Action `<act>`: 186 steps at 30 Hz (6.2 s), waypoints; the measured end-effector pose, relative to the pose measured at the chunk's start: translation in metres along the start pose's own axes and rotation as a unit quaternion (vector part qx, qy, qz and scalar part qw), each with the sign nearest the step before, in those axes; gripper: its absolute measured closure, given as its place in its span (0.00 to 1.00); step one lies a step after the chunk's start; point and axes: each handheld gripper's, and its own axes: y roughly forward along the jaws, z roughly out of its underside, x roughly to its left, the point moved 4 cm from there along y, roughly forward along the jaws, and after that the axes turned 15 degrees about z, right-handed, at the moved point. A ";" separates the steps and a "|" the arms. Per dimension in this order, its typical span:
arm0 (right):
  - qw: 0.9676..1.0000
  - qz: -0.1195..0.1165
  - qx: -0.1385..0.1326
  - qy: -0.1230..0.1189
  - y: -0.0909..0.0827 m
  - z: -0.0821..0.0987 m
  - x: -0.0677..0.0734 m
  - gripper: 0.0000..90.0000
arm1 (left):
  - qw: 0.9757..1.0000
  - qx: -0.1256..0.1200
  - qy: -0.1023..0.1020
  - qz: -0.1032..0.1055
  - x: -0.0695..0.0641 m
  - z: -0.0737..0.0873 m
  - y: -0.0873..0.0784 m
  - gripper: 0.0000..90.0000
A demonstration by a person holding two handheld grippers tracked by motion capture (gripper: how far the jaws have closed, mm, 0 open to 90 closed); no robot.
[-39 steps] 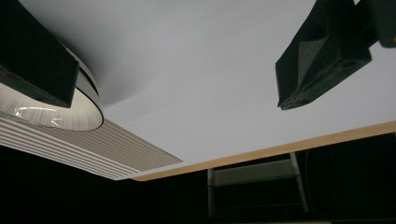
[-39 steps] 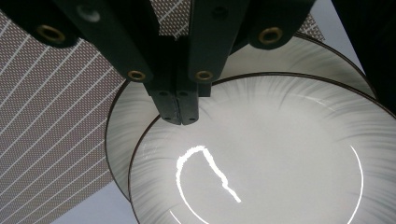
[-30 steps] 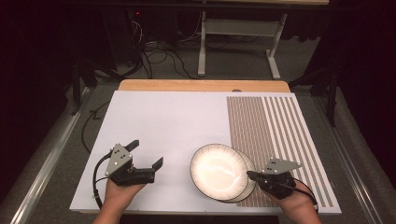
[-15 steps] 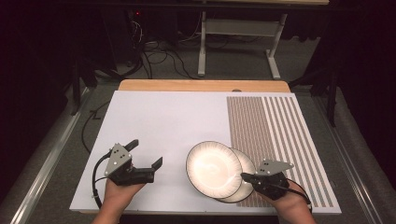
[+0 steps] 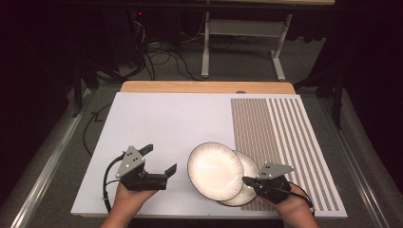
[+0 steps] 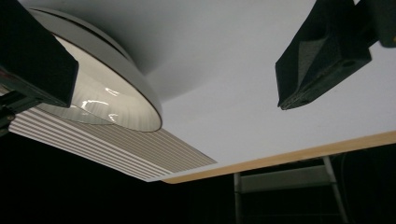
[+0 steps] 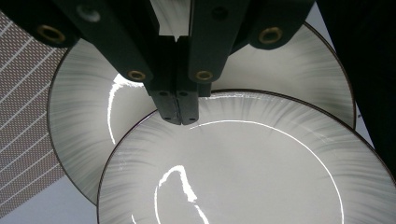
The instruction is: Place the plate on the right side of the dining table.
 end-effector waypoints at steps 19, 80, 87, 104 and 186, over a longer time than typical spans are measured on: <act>1.000 0.004 0.002 -0.005 0.000 0.001 -0.001 1.00 | 0.978 0.138 -0.117 0.100 -0.020 0.022 0.073 0.00; 1.000 0.016 -0.015 0.011 -0.009 0.001 -0.008 1.00 | 0.954 0.106 -0.255 0.115 -0.020 0.029 0.081 0.81; 0.999 0.019 -0.031 0.015 -0.014 0.000 -0.011 0.98 | 0.955 0.087 -0.257 0.121 -0.020 0.028 0.080 0.83; 0.994 0.057 -0.069 0.070 -0.030 0.000 -0.034 0.73 | 0.962 0.058 -0.231 0.132 -0.024 0.021 0.079 0.88; 0.980 0.052 -0.163 0.100 -0.014 -0.056 -0.021 0.08 | 0.996 0.012 -0.010 0.091 -0.012 0.002 0.045 0.88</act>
